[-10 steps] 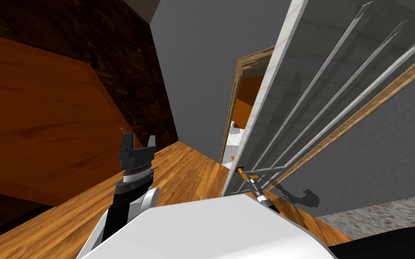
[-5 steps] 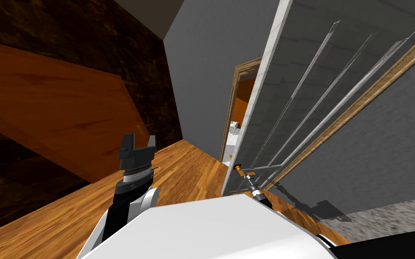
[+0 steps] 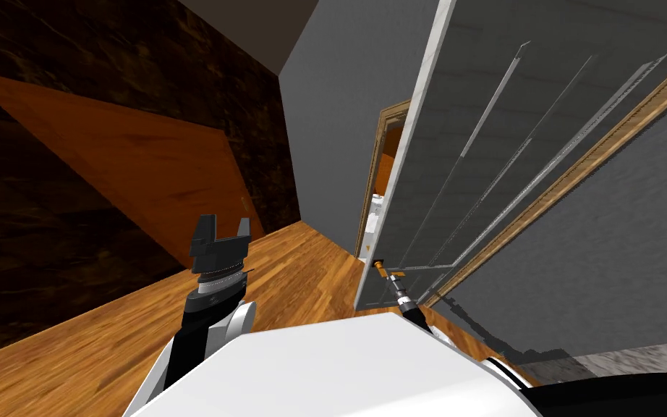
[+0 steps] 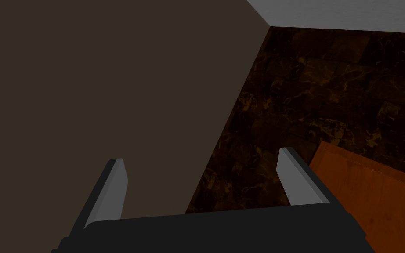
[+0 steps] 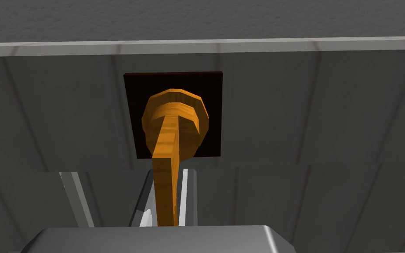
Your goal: Pull the door open
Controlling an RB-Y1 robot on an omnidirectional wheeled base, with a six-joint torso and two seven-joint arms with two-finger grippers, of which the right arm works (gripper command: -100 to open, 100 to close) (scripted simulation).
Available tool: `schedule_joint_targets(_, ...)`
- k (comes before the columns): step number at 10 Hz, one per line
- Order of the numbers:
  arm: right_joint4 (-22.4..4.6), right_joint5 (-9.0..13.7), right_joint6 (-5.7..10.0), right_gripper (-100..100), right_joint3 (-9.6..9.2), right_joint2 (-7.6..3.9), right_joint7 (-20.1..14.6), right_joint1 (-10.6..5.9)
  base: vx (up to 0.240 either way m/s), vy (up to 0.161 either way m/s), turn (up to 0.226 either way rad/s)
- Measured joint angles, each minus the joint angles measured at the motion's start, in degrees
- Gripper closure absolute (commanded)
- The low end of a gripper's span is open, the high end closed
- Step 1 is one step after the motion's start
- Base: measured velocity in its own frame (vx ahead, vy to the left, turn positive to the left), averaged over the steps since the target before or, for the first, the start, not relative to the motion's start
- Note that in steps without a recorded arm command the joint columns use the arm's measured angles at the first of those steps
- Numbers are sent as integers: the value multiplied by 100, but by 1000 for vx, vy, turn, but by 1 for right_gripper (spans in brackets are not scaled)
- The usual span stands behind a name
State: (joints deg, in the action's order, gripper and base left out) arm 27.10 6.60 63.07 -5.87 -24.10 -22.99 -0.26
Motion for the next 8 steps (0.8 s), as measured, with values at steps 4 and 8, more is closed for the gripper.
schedule_joint_targets(4, 165, 82, -366, 100, 30, 94, 158, -169, -204, -60, 104)
schedule_joint_targets(8, -267, 108, -366, 100, 1, 223, 234, -596, -152, -79, 98)
